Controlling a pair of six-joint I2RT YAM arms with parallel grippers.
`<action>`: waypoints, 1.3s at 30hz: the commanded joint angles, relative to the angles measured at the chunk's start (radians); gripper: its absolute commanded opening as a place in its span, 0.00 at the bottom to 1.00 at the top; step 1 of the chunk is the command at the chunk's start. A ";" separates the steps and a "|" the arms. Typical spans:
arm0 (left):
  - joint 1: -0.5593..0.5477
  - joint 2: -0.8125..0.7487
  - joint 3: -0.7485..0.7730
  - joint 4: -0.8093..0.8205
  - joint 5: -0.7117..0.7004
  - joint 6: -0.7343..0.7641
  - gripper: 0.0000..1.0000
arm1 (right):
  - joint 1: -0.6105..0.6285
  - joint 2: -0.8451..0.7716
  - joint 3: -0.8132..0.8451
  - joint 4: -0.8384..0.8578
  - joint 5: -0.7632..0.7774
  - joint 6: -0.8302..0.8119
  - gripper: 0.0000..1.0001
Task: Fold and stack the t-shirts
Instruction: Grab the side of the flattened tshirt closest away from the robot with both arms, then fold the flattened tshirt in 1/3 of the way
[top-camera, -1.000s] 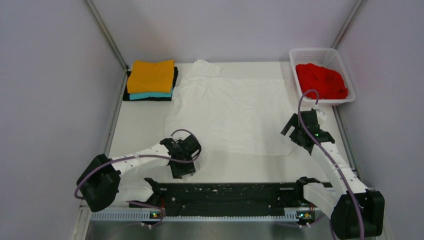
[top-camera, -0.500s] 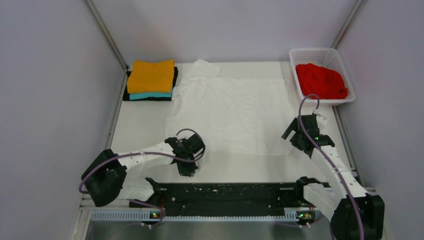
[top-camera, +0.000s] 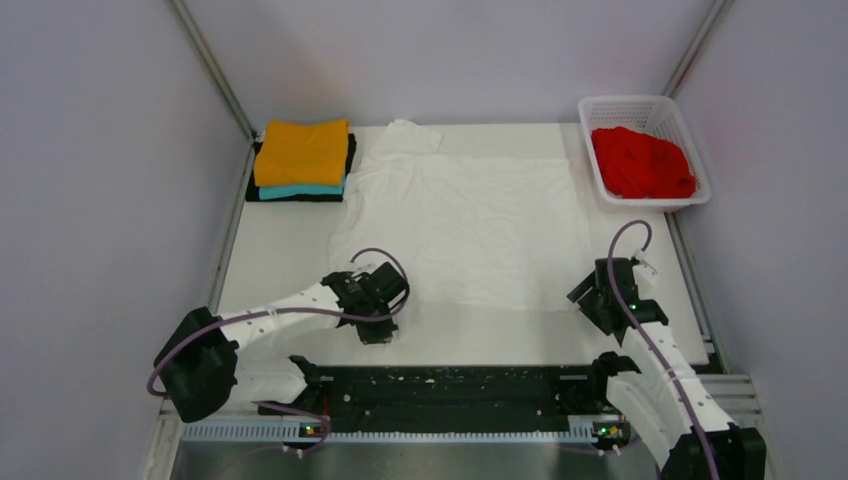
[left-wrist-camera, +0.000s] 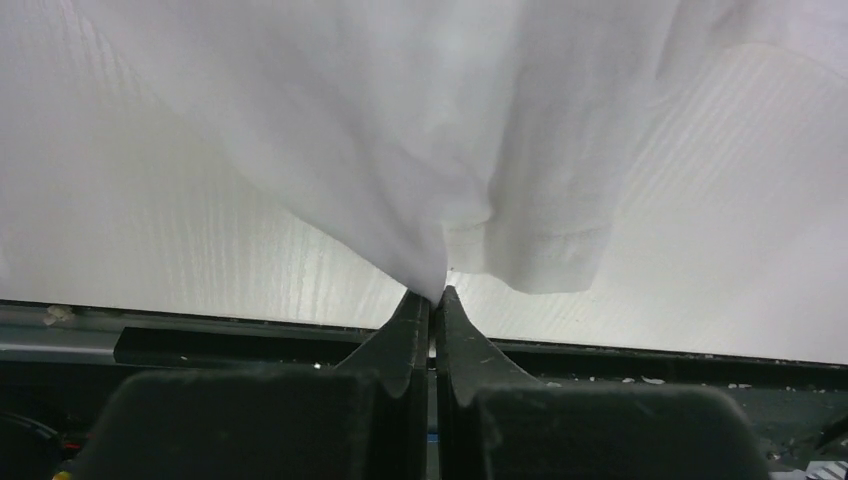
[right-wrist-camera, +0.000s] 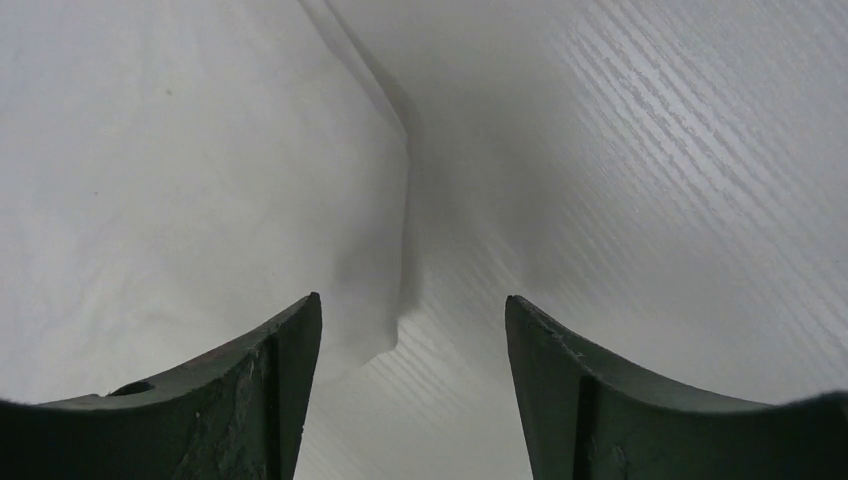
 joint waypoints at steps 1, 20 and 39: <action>-0.004 -0.041 0.048 -0.001 -0.022 0.011 0.00 | -0.010 -0.042 -0.044 0.051 -0.049 0.078 0.62; 0.081 -0.085 0.160 0.060 -0.113 0.120 0.00 | -0.010 0.106 0.004 0.206 -0.032 -0.012 0.00; 0.361 0.130 0.468 0.213 -0.073 0.443 0.00 | -0.010 0.374 0.313 0.208 -0.062 -0.200 0.00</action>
